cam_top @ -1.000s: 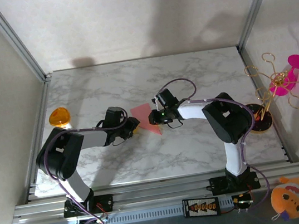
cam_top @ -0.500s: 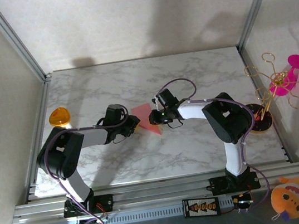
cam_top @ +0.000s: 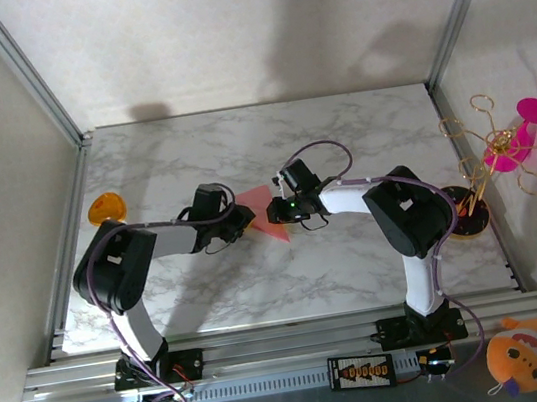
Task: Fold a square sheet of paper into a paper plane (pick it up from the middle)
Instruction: Fourth fold the wing at the center of the table.
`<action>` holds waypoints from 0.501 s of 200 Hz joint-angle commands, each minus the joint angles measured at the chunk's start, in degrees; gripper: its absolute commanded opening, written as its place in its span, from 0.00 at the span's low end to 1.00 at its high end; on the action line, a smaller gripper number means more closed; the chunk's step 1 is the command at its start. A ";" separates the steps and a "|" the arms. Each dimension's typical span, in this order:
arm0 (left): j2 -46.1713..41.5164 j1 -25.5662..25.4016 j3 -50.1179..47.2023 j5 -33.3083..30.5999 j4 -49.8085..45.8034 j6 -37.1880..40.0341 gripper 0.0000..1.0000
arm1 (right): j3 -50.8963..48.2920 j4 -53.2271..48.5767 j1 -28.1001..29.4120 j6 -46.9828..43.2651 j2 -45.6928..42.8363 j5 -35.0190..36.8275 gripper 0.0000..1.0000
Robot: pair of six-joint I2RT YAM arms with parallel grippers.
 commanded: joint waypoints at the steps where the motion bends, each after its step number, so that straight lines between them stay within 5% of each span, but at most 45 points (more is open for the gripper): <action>1: 1.10 -0.02 2.68 0.67 -2.54 3.87 0.18 | -1.90 -0.95 0.01 -3.07 -0.74 1.76 0.28; 78: -0.76 -0.47 2.64 -1.50 -3.27 0.90 0.01 | -6.72 5.10 0.17 -14.00 -14.33 11.89 0.50; 100: -2.67 -1.59 1.39 -3.44 -1.55 -2.93 0.01 | -13.95 10.63 2.57 -18.57 -20.31 21.98 0.52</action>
